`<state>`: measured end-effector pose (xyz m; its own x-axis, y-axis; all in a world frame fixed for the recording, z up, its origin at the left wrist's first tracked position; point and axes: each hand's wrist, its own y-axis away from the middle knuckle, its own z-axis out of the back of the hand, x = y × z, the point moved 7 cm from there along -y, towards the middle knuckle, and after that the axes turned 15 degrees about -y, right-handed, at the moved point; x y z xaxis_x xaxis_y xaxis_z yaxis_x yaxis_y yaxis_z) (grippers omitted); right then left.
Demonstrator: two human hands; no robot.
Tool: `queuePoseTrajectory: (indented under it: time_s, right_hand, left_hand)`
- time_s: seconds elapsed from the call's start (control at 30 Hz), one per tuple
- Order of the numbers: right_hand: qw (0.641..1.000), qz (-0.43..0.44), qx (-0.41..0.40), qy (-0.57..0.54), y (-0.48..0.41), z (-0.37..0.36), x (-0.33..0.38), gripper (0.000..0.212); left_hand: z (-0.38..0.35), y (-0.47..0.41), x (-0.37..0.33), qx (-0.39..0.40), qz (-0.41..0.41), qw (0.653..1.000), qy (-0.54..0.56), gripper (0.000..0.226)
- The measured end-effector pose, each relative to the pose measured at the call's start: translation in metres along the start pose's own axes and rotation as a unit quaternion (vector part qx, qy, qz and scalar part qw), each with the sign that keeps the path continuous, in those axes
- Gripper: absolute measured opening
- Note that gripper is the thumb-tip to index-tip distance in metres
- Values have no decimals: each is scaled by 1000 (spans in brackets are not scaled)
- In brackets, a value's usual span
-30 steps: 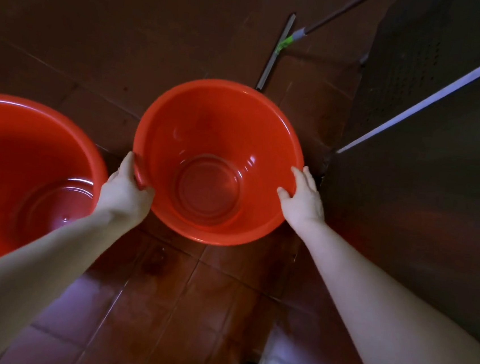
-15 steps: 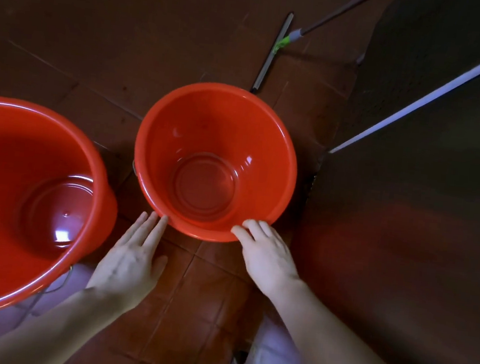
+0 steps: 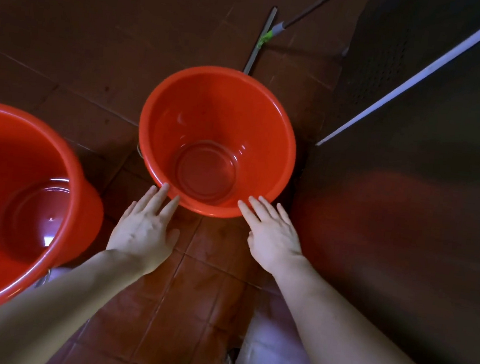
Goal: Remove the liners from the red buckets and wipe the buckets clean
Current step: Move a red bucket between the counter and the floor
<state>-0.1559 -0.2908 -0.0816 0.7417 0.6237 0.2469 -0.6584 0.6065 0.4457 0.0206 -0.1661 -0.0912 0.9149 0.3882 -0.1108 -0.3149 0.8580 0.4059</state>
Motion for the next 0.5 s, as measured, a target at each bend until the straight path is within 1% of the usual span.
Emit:
queuePoseTrajectory:
  time_s: [0.2,0.33,0.43,0.5]
  right_hand:
    - [998,-63,19,2,12,7,-39,64]
    - [994,-102,46,14,22,9,-64,65]
    - [992,-115,54,17,23,9,-66,68]
    - [992,-119,47,13,23,10,-55,68]
  left_hand:
    - [-11,4,-42,47,-49,998,-17,73]
    - [-14,1,-73,64,-72,995,18,69]
    - [-11,0,-79,74,-70,993,53,68]
    - [-7,4,-69,73,-64,993,59,70]
